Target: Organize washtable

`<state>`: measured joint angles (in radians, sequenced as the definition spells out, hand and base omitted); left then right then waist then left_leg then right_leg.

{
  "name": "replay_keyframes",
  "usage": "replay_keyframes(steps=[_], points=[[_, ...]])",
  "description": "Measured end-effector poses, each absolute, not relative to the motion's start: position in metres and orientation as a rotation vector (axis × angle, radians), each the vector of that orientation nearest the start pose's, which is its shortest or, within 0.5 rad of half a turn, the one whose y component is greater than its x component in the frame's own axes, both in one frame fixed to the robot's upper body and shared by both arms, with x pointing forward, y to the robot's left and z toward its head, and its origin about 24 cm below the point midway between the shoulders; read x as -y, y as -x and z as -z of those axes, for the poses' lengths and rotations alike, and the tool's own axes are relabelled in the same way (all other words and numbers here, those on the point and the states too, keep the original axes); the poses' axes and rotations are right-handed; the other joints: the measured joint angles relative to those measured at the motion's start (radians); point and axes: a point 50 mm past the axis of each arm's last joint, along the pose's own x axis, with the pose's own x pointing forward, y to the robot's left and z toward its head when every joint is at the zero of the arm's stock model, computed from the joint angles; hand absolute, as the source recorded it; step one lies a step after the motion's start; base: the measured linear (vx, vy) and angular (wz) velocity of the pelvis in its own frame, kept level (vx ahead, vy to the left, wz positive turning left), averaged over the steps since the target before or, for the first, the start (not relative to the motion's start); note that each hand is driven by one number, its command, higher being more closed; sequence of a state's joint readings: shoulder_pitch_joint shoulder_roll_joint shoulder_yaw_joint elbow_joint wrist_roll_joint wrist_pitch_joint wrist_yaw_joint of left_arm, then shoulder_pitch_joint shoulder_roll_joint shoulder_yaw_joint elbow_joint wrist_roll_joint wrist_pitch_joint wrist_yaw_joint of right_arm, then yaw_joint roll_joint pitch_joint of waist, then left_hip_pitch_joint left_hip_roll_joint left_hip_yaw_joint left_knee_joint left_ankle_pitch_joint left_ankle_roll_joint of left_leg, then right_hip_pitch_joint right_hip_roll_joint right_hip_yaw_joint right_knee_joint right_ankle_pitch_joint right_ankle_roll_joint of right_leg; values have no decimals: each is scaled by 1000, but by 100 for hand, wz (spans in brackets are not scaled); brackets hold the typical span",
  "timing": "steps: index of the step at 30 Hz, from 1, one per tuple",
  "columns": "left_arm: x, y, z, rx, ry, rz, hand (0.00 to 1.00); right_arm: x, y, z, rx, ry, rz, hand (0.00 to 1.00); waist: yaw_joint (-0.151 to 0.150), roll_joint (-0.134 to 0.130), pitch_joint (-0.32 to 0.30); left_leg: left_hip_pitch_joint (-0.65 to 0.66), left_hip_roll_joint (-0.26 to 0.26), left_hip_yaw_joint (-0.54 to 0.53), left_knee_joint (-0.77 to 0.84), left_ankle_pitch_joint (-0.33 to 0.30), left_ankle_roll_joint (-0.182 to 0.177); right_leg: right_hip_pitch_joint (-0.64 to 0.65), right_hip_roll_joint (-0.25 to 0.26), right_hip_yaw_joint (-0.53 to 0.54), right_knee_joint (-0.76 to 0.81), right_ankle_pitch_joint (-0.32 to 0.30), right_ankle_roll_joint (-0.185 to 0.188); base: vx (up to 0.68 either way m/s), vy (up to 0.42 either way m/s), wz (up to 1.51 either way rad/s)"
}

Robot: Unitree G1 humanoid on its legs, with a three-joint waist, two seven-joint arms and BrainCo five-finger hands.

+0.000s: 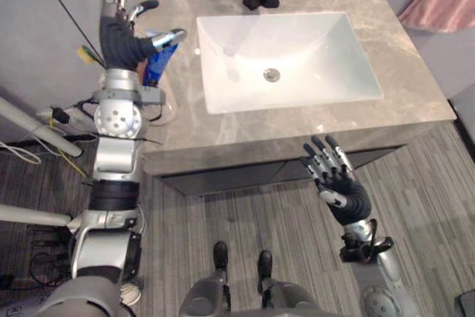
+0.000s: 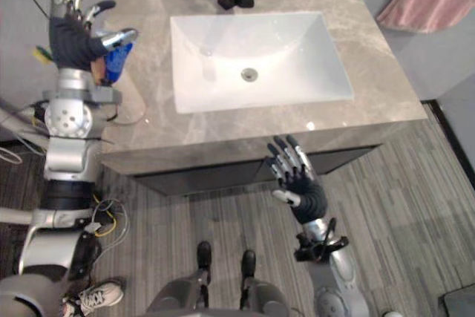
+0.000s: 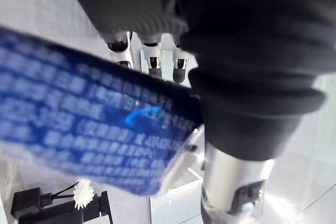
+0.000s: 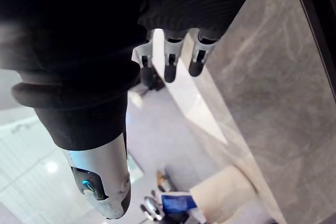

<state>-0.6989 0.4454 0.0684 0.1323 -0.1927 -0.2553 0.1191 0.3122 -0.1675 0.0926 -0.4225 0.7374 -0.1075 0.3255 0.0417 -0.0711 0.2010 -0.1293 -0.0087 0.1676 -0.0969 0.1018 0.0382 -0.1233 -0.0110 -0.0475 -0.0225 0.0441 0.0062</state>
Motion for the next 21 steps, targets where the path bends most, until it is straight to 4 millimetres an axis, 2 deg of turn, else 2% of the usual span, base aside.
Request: replay_keyframes(steps=[10, 14, 18, 21], points=[[-198, -330, -268, 841, -147, -70, 0, 156, -187, -90, 271, -566, -369, 0, -2, 0, -4, 2, 3, 14, 0, 0, 0, -5, 4, 19, -2, 8, -1, 6, 15, -6], [-199, -329, -270, 846, -154, -71, 0, 156, -186, -88, 261, -568, -364, 0, -2, 4, -46, 3, 3, 10, 0, 0, 0, 0, 4, 17, -7, 8, -1, 23, 15, 2], [-209, -324, -292, 904, -202, -88, 0, 157, -186, -84, 247, -570, -357, 0, -1, 13, -56, 25, 2, -5, 0, 0, 0, 29, 5, 2, -11, 6, -3, 4, 16, 9], [-217, -311, -311, 982, -258, -95, 0, 157, -186, -81, 235, -572, -353, 0, 4, 29, -73, 27, 0, -19, -5, 0, 0, 35, 3, -10, -11, 4, -4, -8, 24, 14]])
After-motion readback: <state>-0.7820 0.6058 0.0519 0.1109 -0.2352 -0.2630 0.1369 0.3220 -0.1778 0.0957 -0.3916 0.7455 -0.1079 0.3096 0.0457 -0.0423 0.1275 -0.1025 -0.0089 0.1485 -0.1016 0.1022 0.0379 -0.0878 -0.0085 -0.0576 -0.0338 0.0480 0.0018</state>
